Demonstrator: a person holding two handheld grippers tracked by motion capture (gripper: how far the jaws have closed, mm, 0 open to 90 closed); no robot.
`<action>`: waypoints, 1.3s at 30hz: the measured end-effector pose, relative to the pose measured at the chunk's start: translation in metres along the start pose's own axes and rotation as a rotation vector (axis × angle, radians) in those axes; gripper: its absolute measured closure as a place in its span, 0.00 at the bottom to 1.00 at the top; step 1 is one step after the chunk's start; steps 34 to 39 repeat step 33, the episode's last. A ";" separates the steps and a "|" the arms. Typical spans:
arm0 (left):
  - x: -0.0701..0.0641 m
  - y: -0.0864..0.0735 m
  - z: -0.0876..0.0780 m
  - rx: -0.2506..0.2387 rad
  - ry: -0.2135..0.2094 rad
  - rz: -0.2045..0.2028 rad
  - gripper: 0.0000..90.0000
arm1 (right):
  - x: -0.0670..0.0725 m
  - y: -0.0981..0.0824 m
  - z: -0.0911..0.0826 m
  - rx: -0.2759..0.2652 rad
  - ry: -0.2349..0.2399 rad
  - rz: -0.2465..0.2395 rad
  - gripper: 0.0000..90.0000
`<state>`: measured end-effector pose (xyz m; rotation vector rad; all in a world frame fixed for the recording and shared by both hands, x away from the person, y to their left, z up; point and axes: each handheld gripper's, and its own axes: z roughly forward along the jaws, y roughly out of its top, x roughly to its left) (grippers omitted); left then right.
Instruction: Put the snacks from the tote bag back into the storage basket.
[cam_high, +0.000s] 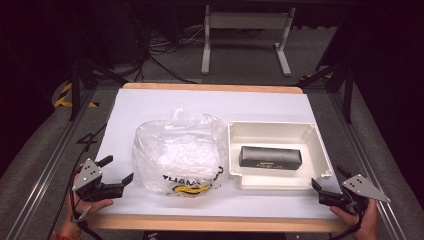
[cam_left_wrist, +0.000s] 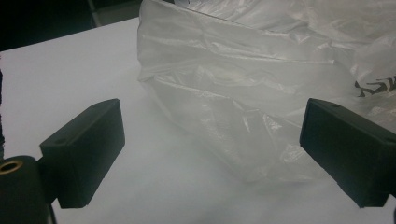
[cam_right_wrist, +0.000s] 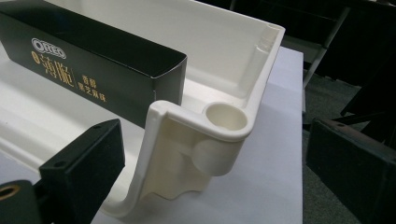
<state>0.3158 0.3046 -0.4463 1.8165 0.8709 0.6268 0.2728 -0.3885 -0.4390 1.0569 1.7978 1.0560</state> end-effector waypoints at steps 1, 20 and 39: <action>0.000 0.000 0.000 0.000 0.001 -0.002 0.08 | 0.000 0.000 0.000 0.004 0.001 0.001 0.06; 0.000 0.002 -0.001 -0.005 0.006 -0.002 0.08 | 0.001 0.001 -0.001 0.002 -0.005 -0.011 0.06; 0.000 0.003 0.001 -0.002 0.012 -0.006 0.08 | 0.001 0.001 -0.002 0.003 -0.012 -0.012 0.05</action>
